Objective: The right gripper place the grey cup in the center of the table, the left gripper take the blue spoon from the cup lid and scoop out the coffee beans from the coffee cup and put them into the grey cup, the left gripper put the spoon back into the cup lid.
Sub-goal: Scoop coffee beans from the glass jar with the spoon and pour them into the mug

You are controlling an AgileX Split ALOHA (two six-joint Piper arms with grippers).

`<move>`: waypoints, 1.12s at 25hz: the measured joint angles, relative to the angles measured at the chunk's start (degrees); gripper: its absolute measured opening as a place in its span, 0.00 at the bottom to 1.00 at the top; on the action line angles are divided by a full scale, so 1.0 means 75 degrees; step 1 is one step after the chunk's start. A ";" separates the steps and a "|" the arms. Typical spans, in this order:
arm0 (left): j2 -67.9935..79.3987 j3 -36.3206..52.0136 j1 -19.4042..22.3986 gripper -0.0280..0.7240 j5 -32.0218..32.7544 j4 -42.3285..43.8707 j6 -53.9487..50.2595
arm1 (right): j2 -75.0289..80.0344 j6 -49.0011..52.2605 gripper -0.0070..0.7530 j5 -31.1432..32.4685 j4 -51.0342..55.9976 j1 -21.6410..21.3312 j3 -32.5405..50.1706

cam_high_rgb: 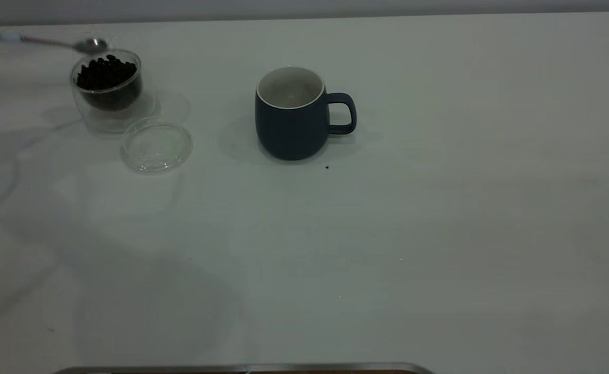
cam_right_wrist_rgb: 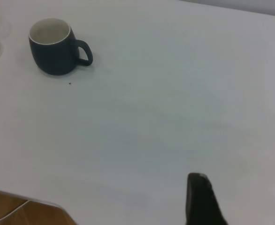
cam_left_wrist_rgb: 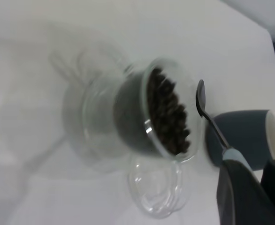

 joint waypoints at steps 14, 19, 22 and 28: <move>0.0814 0.0000 -0.0119 0.21 -0.0176 -0.0453 -0.0051 | 0.0000 0.0000 0.60 0.0009 0.0006 0.0000 0.0000; 0.0814 0.0000 -0.0393 0.21 -0.0394 -0.0461 -0.0051 | 0.0000 0.0000 0.60 0.0009 0.0008 0.0000 0.0000; 0.0814 0.0000 -0.0430 0.21 -0.0505 -0.0476 -0.0078 | 0.0000 0.0000 0.60 0.0009 0.0008 0.0000 0.0000; 0.0814 0.0000 -0.0423 0.21 -0.0467 -0.0474 -0.0245 | 0.0000 0.0000 0.60 0.0009 0.0014 0.0000 0.0000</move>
